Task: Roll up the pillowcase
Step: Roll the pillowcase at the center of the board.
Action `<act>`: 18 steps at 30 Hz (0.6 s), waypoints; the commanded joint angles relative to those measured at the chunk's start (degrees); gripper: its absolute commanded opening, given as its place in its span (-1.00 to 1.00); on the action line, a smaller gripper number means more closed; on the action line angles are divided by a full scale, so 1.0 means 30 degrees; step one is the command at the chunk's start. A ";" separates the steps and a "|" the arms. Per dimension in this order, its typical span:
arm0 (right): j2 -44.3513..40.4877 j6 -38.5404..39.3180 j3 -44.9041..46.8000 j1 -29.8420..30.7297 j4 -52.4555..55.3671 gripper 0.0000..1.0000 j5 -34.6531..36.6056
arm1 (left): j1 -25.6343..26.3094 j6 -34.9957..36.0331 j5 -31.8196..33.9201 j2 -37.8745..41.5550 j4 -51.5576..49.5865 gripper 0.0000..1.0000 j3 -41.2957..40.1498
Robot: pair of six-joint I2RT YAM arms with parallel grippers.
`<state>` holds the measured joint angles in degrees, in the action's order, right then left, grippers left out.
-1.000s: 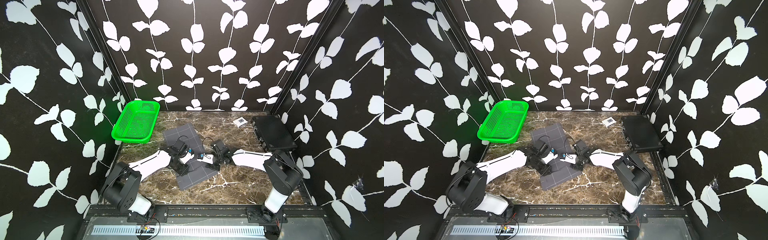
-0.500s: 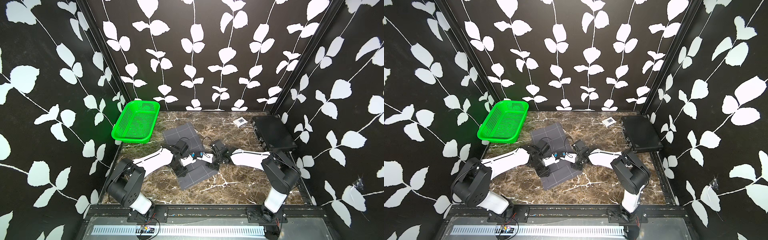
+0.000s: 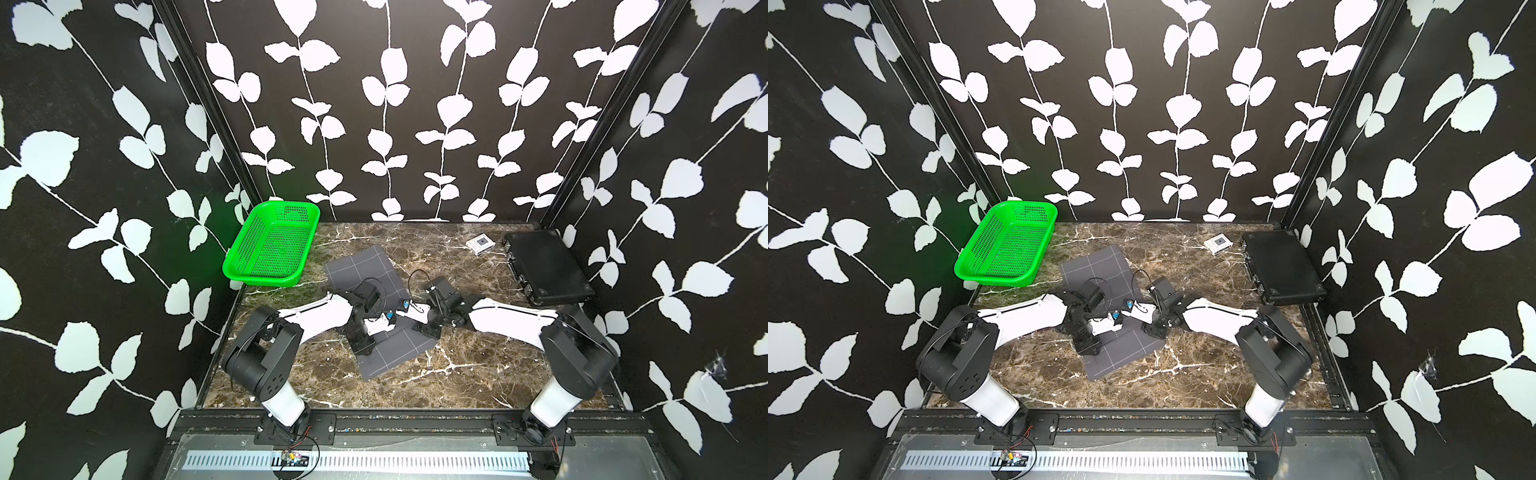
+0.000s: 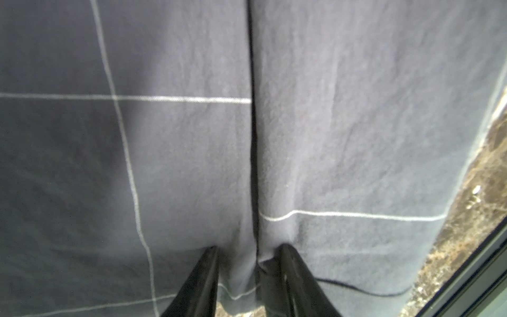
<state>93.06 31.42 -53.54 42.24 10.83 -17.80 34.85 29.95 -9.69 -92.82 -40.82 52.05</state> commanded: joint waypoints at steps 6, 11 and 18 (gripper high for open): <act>-0.2814 0.3165 0.3080 0.2212 -0.0668 0.16 -0.1738 | -0.0037 0.1061 0.0974 -0.0956 0.1071 -0.18 0.0115; -0.1919 0.4201 0.2632 0.4383 -0.1340 0.21 0.0531 | -0.0158 0.1281 0.1041 -0.1142 0.1167 -0.18 0.0503; 0.0195 0.5108 0.2083 0.5410 -0.1758 0.16 0.2791 | -0.0423 0.1138 0.0490 -0.1133 0.0975 -0.15 0.1186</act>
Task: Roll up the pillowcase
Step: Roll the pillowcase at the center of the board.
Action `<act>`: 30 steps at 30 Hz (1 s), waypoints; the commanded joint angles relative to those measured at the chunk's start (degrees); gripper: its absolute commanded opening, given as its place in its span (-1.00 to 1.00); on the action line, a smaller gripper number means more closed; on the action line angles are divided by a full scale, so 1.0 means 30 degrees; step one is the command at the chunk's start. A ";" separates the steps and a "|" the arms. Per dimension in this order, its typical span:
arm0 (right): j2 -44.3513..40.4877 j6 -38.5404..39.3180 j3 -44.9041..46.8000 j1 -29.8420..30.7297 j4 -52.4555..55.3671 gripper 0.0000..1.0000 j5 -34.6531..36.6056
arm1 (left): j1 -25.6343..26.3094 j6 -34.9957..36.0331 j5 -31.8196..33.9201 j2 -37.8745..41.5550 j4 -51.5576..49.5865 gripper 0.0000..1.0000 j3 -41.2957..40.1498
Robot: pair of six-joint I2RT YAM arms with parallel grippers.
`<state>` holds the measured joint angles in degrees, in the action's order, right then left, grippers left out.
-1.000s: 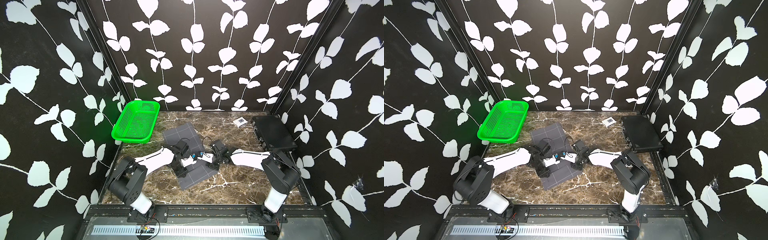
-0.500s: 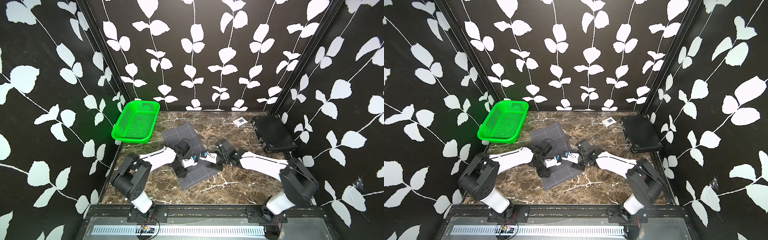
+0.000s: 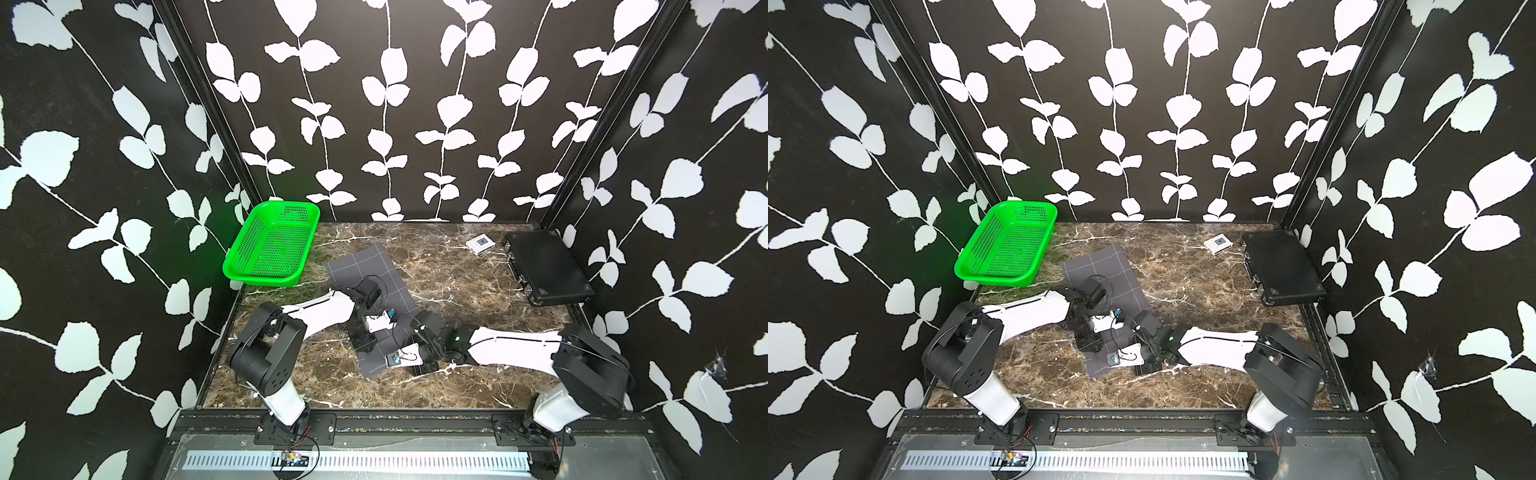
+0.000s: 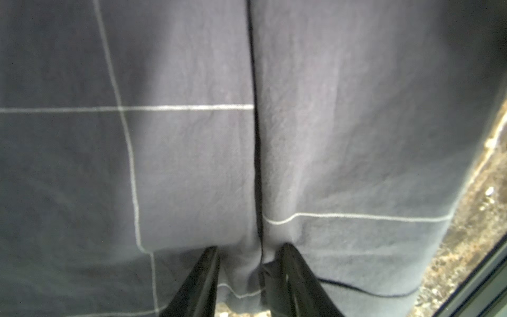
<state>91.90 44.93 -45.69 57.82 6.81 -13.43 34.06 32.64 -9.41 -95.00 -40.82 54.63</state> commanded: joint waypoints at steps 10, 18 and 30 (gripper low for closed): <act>0.1476 0.1049 -0.1280 0.0373 0.0127 -0.26 0.3532 | -0.0497 -0.0722 -0.0261 0.0571 0.0261 -0.10 0.0747; 0.0889 0.0037 -0.2989 0.0402 0.4108 -0.78 0.2147 | -0.0632 -0.1667 0.0935 0.1076 -0.0020 -0.09 0.1436; -0.1032 -0.2520 -0.3510 0.0478 1.0803 -0.79 -0.2390 | -0.0618 -0.2805 0.0781 0.1113 0.1262 -0.08 0.1745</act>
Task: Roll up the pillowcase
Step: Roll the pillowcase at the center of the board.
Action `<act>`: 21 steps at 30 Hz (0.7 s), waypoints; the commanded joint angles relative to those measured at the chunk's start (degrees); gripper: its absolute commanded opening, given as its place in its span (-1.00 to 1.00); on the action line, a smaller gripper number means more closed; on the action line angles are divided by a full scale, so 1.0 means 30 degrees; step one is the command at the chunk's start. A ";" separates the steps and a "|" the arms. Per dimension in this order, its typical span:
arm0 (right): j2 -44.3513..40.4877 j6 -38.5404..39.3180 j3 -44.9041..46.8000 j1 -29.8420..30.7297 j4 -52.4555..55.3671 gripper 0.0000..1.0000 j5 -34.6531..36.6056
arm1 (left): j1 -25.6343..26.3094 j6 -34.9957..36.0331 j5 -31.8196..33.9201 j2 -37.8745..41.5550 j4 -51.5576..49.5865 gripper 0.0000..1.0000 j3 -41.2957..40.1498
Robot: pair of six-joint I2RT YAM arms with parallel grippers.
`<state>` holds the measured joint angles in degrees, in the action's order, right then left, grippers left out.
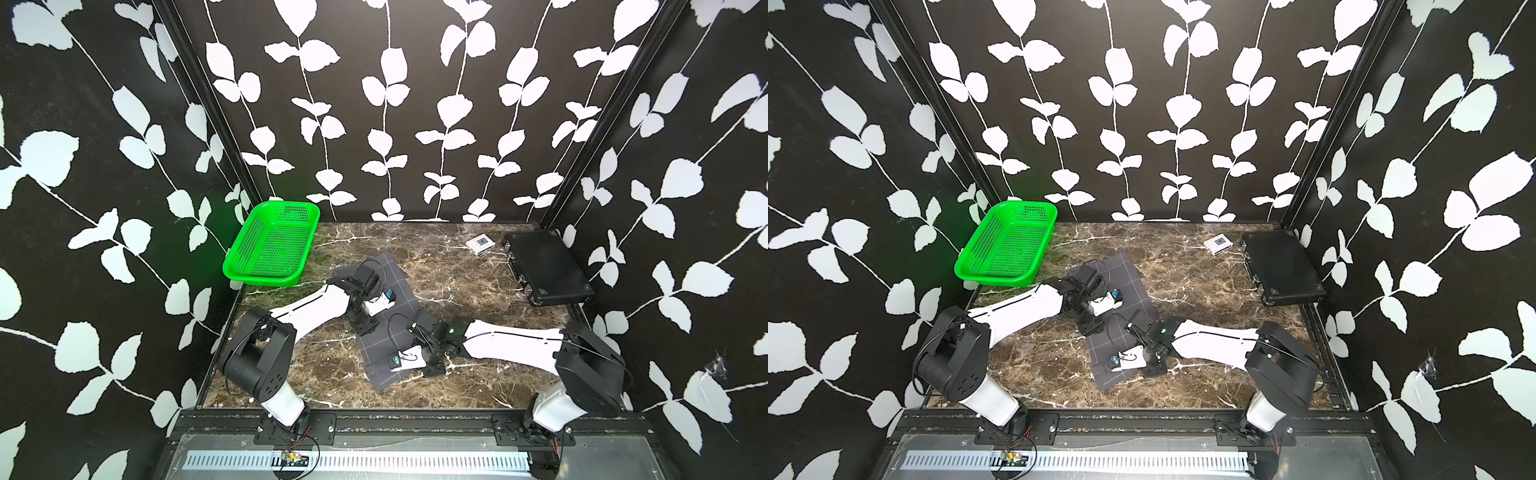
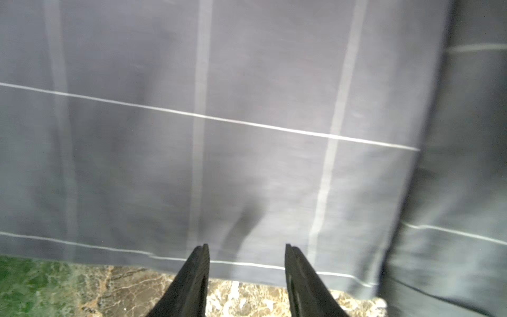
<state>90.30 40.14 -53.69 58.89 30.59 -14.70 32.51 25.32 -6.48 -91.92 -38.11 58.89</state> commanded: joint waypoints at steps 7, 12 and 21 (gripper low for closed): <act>-0.0469 -0.1755 -0.1543 0.0205 0.6634 -0.79 -0.5016 | 0.0407 -0.0547 -0.0825 -0.1275 0.1450 -0.09 0.0886; 0.0879 -0.1455 -0.2917 0.0054 0.8412 -0.79 -0.6132 | 0.0994 -0.0529 -0.0682 -0.2790 0.2141 -0.09 0.1527; 0.2819 -0.0492 -0.5577 -0.1302 0.9535 -0.70 -0.5579 | 0.1086 -0.0241 -0.0813 -0.4613 0.1767 -0.13 0.2762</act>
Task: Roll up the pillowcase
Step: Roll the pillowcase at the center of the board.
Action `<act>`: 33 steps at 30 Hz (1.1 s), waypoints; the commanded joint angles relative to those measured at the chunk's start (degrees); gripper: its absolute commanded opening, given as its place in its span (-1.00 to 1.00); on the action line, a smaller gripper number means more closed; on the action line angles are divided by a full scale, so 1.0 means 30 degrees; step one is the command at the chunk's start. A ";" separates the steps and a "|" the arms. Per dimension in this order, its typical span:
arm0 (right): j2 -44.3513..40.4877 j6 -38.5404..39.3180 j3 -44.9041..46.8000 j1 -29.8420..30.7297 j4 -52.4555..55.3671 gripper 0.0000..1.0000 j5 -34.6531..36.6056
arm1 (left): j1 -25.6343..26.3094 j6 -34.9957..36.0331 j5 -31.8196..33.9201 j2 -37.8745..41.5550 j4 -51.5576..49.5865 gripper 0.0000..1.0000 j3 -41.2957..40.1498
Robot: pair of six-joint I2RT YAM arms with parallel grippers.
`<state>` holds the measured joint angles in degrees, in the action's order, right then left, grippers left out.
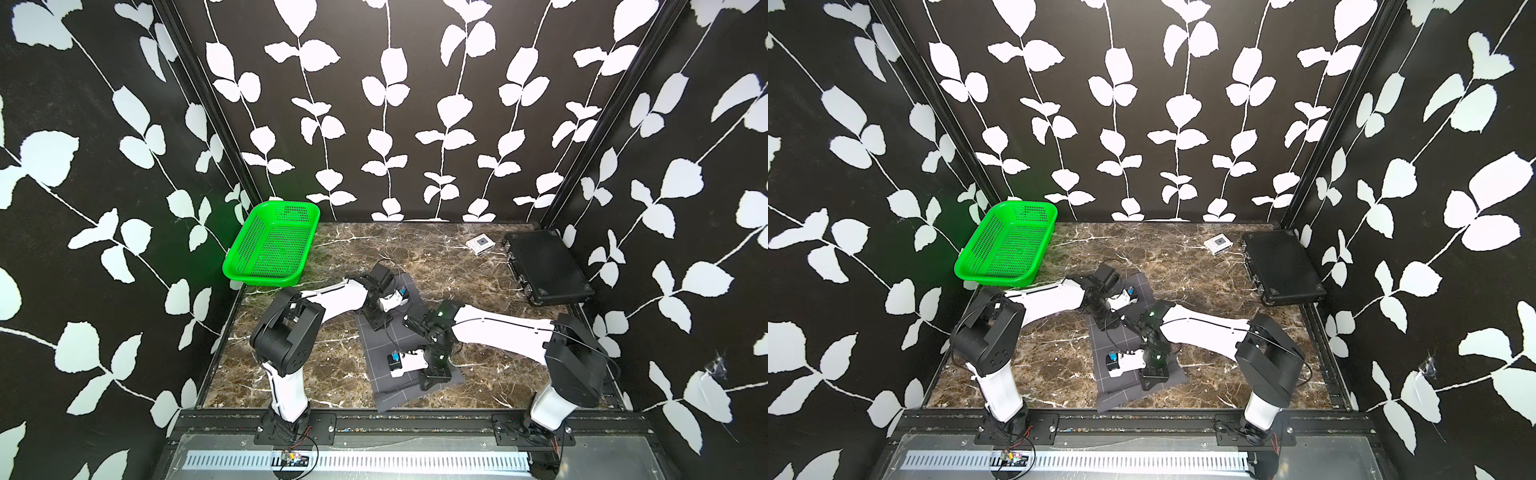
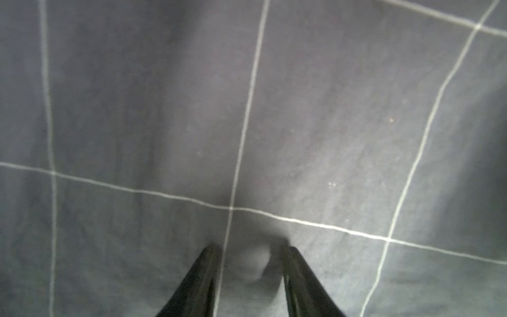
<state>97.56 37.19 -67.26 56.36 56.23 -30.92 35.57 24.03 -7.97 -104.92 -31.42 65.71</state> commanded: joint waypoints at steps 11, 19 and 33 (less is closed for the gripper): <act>0.0936 0.0369 -0.1625 -0.1324 -0.1292 -0.49 0.0917 | 0.0015 0.0809 -0.0594 -0.0933 -0.1260 -0.13 0.1350; 0.0470 -0.0088 -0.0221 -0.1776 -0.4623 -0.49 0.2345 | -0.0791 0.0488 0.0505 -0.0099 -0.1946 -0.09 0.2661; 0.1187 -0.0659 0.1540 -0.2553 -0.7351 -0.52 0.2953 | -0.2439 -0.2994 0.0583 0.4995 -0.5347 0.02 0.1423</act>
<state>100.36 36.12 -64.31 49.47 35.62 -22.85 27.99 18.90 -2.50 -94.74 -43.38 72.95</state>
